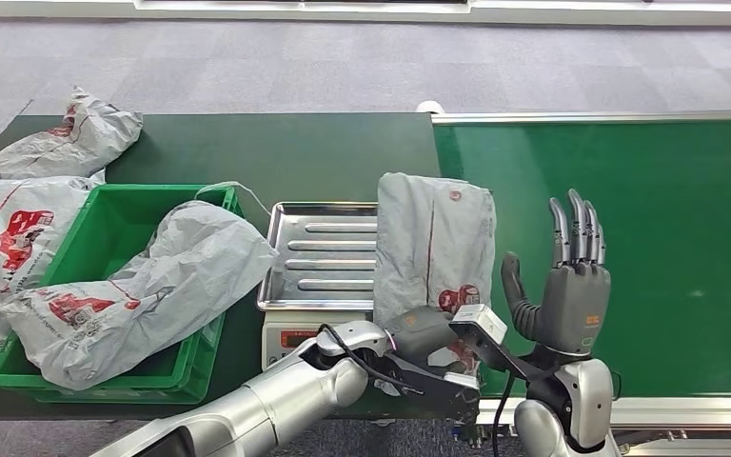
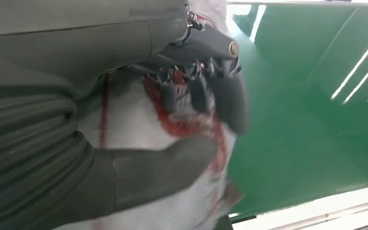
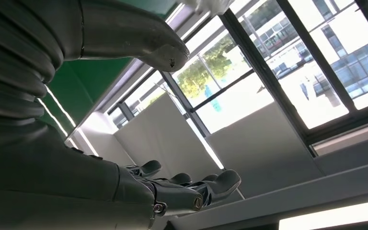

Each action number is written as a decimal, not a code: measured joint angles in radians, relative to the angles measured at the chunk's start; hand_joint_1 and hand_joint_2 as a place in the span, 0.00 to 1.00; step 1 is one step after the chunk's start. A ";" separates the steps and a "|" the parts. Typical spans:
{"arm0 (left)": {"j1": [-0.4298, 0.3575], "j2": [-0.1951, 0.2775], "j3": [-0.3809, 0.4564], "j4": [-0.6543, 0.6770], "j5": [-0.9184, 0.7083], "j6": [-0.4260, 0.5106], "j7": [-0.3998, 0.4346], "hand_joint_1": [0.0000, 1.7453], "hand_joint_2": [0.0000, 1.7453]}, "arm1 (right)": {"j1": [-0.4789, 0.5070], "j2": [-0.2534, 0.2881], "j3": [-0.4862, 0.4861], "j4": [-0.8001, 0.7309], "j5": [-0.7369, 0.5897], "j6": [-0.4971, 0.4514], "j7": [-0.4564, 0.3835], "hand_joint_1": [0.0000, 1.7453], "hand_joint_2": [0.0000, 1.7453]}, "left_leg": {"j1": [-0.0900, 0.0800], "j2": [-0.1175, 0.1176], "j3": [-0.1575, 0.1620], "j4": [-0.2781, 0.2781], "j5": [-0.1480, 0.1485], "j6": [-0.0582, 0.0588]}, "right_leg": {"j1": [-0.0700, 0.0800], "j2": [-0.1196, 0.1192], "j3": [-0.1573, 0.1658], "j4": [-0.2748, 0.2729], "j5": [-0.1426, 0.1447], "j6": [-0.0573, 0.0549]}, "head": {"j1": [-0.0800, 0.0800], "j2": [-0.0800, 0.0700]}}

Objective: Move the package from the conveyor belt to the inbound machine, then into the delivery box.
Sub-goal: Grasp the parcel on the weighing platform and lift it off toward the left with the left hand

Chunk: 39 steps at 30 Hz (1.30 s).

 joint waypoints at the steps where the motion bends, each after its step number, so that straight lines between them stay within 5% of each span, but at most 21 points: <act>1: 0.000 0.000 -0.001 0.003 0.000 0.000 0.000 1.00 1.00 | -0.001 0.000 0.000 0.001 0.000 0.000 0.000 0.00 1.00 | 0.000 0.000 0.000 0.000 0.000 0.000 | 0.000 0.000 0.000 0.000 0.000 0.000 | 0.000 0.000; 22: 0.004 -0.004 -0.046 0.041 -0.022 0.035 0.019 1.00 1.00 | -0.014 0.024 0.015 0.018 0.048 0.006 -0.001 0.00 1.00 | 0.000 0.000 0.000 0.000 0.000 0.000 | 0.000 0.000 0.000 0.000 0.000 0.000 | 0.000 0.000; 39: -0.074 0.024 0.015 0.056 -0.145 0.192 0.081 1.00 1.00 | -0.030 0.036 0.018 0.018 0.017 -0.013 -0.043 0.00 1.00 | 0.000 0.000 0.001 0.000 0.002 0.000 | 0.000 0.000 0.000 0.000 0.001 0.000 | 0.000 0.000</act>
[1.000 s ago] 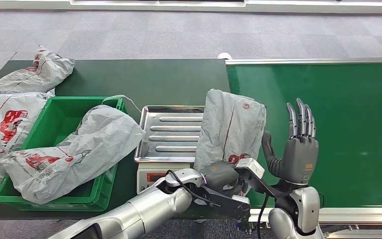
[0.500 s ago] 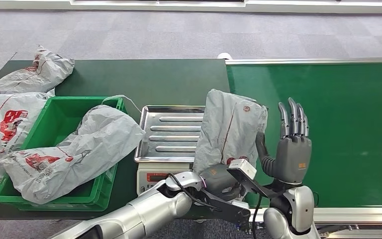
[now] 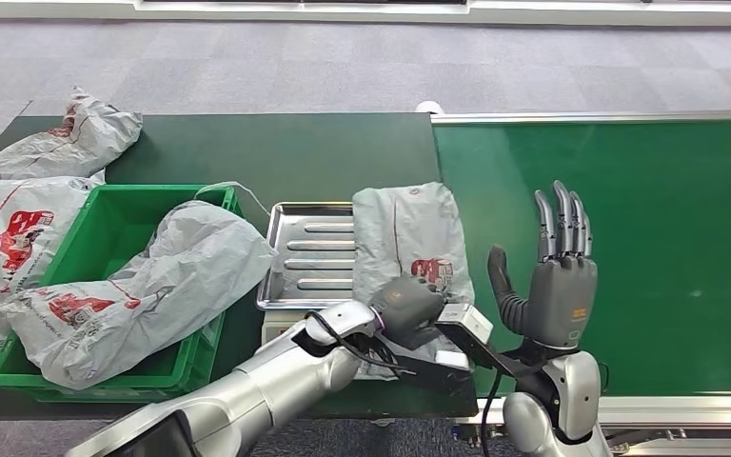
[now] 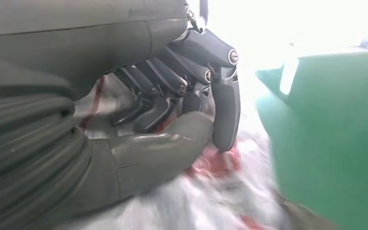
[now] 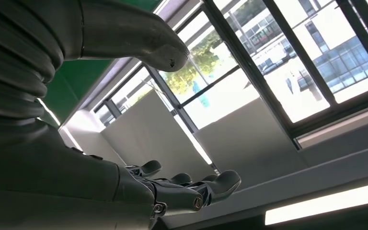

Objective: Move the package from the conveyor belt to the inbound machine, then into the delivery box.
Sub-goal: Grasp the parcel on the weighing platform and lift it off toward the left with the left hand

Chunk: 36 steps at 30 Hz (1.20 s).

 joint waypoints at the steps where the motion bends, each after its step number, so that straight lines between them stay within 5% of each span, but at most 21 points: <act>1: -0.013 0.012 0.017 -0.008 -0.018 0.002 0.009 1.00 1.00 | 0.002 0.000 0.000 0.000 -0.002 -0.002 -0.003 0.00 1.00 | 0.000 0.000 0.000 0.000 0.000 0.000 | 0.000 0.000 0.000 0.000 0.000 0.000 | 0.000 0.000; 16: -0.138 0.104 0.196 -0.114 -0.179 -0.028 0.057 1.00 1.00 | 0.102 -0.001 -0.017 -0.079 0.003 -0.025 -0.015 0.00 1.00 | 0.000 0.000 -0.001 0.000 0.001 0.000 | 0.000 -0.001 -0.001 0.001 0.000 0.000 | 0.000 0.000; 20: -0.162 0.123 0.234 -0.126 -0.212 -0.049 0.068 0.66 1.00 | 0.119 -0.005 -0.024 -0.088 0.002 -0.031 -0.020 0.00 1.00 | 0.000 0.000 -0.001 0.000 0.001 0.000 | 0.000 -0.001 -0.001 0.001 0.000 0.000 | 0.000 0.000; 22: -0.162 0.127 0.250 -0.129 -0.234 -0.062 0.065 0.62 1.00 | 0.125 -0.007 -0.026 -0.092 0.000 -0.030 -0.018 0.00 1.00 | 0.000 -0.001 -0.001 0.000 0.001 0.000 | 0.000 -0.001 -0.001 0.001 0.000 0.000 | 0.000 0.000; 25: -0.157 0.126 0.261 -0.132 -0.251 -0.080 0.058 0.13 1.00 | 0.128 -0.010 -0.027 -0.099 0.001 -0.027 -0.011 0.00 1.00 | 0.000 0.000 -0.001 0.000 0.001 0.000 | 0.000 0.000 -0.002 0.001 0.000 0.000 | 0.000 0.000; 26: -0.155 0.126 0.263 -0.133 -0.251 -0.086 0.053 0.01 0.75 | 0.128 -0.010 -0.027 -0.101 0.001 -0.027 -0.009 0.00 1.00 | 0.000 0.000 -0.001 0.000 0.001 0.000 | 0.000 0.000 -0.002 0.001 0.000 0.000 | 0.000 0.000; 28: -0.152 0.124 0.266 -0.136 -0.247 -0.108 0.029 0.00 0.25 | 0.129 -0.010 -0.027 -0.104 0.004 -0.026 -0.005 0.00 1.00 | 0.000 0.000 -0.001 0.000 0.001 0.000 | 0.000 0.000 -0.002 0.001 0.000 0.000 | 0.000 0.000; 29: -0.149 0.123 0.266 -0.137 -0.245 -0.122 0.014 0.00 0.25 | 0.130 -0.011 -0.027 -0.105 0.006 -0.025 -0.004 0.00 1.00 | 0.000 0.000 -0.001 0.000 0.001 0.000 | 0.000 0.000 -0.002 0.001 0.000 0.000 | 0.000 0.000; 32: -0.138 0.112 0.266 -0.140 -0.244 -0.176 -0.024 0.00 1.00 | 0.138 -0.013 -0.027 -0.115 0.011 -0.025 0.000 0.00 1.00 | 0.000 0.000 -0.001 0.000 0.001 0.000 | 0.000 -0.001 -0.002 0.001 0.000 0.000 | 0.000 0.000; 36: -0.121 0.085 0.262 -0.138 -0.249 -0.226 -0.048 0.00 1.00 | 0.156 -0.015 -0.027 -0.130 0.016 -0.025 0.004 0.00 1.00 | 0.000 0.000 -0.002 0.000 0.001 0.000 | -0.001 0.000 -0.003 0.001 0.000 0.000 | 0.000 0.000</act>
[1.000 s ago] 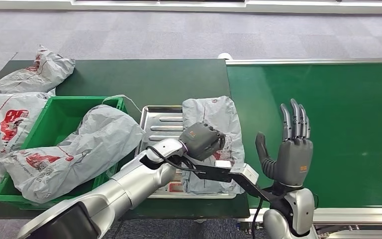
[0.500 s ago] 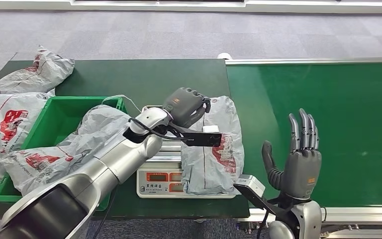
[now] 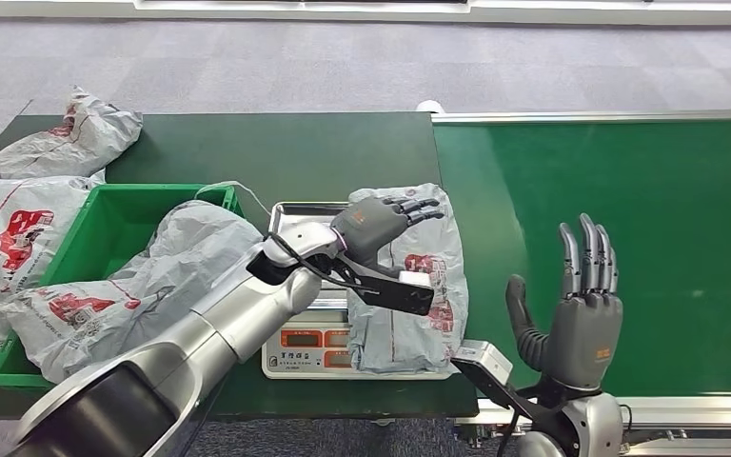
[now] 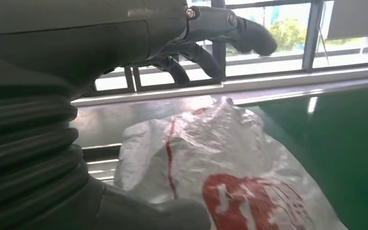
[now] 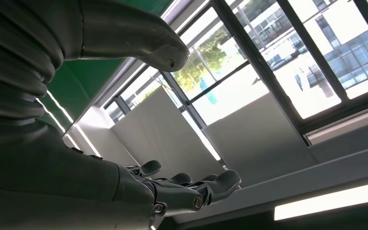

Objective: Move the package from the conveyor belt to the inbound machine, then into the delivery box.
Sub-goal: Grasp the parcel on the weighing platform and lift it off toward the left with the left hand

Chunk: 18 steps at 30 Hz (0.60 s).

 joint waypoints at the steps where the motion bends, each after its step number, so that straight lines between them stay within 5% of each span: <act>1: 0.003 -0.007 -0.001 0.001 0.001 -0.010 -0.005 0.00 1.00 | 0.002 0.000 0.000 -0.002 0.001 0.001 0.000 0.00 1.00 | 0.000 0.000 0.000 0.000 0.000 0.000 | 0.000 0.000 0.000 0.000 0.000 0.000 | 0.000 0.000; 18: 0.071 -0.086 -0.077 0.090 0.014 -0.076 -0.029 0.00 1.00 | -0.096 0.000 0.025 0.033 -0.008 0.050 -0.021 0.00 1.00 | 0.000 0.000 -0.001 0.000 0.000 0.000 | 0.000 0.000 0.000 0.000 0.000 0.000 | 0.000 0.000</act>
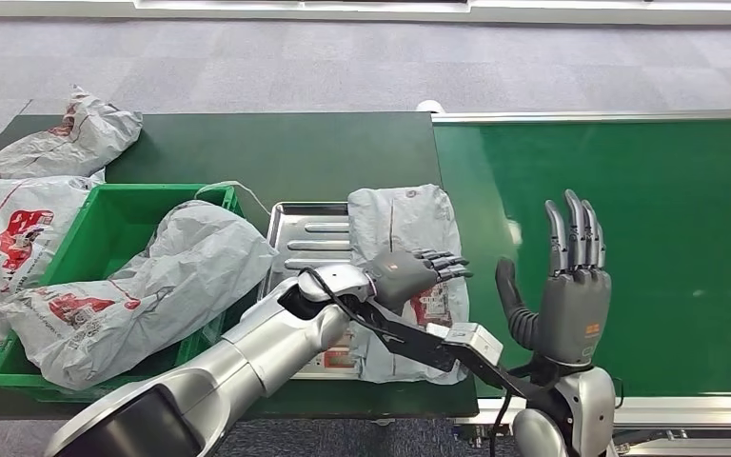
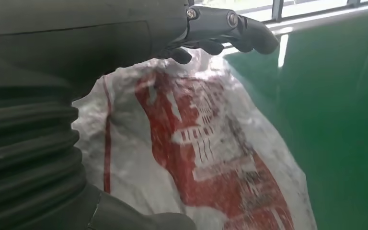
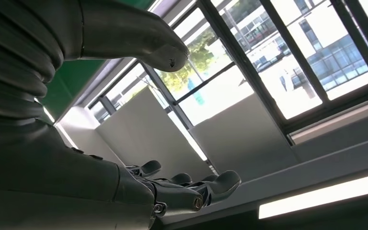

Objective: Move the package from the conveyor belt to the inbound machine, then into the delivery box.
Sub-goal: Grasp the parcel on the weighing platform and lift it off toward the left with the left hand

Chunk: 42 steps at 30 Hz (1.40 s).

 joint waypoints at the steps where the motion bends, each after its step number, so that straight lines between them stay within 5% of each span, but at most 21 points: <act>1: 0.006 -0.004 -0.013 0.008 -0.007 -0.001 0.010 0.00 1.00 | -0.006 0.000 0.005 0.004 0.000 0.002 -0.002 0.00 1.00 | 0.000 0.000 0.000 0.000 0.000 0.000 | 0.000 0.000 0.000 0.000 0.000 0.000 | 0.000 0.000; 10: 0.010 -0.020 -0.154 0.092 -0.032 -0.110 0.083 0.03 1.00 | -0.070 -0.008 0.047 0.060 -0.013 0.004 -0.015 0.00 1.00 | 0.000 0.000 0.002 0.000 0.000 0.000 | 0.001 0.000 0.003 0.000 0.000 0.000 | 0.000 0.000; 14: -0.010 -0.026 -0.193 0.117 -0.041 -0.152 0.093 1.00 1.00 | -0.097 -0.008 0.071 0.087 -0.009 0.006 -0.024 0.00 1.00 | 0.000 0.000 0.005 0.000 0.000 0.000 | 0.001 -0.001 0.006 0.000 0.000 0.000 | 0.000 0.000; 34: -0.041 -0.028 -0.227 0.141 -0.051 -0.068 0.111 1.00 1.00 | -0.141 0.002 0.100 0.099 0.035 0.022 -0.007 0.00 1.00 | 0.000 0.000 0.011 0.000 0.000 0.000 | 0.001 -0.001 0.012 0.000 0.000 0.000 | 0.000 0.000; 42: -0.084 0.071 -0.166 0.104 -0.093 0.146 0.143 1.00 1.00 | -0.107 0.002 0.100 0.090 0.036 0.022 -0.005 0.00 1.00 | 0.001 0.013 0.007 -0.001 0.003 -0.003 | 0.003 0.011 0.001 0.001 0.006 -0.005 | 0.000 0.000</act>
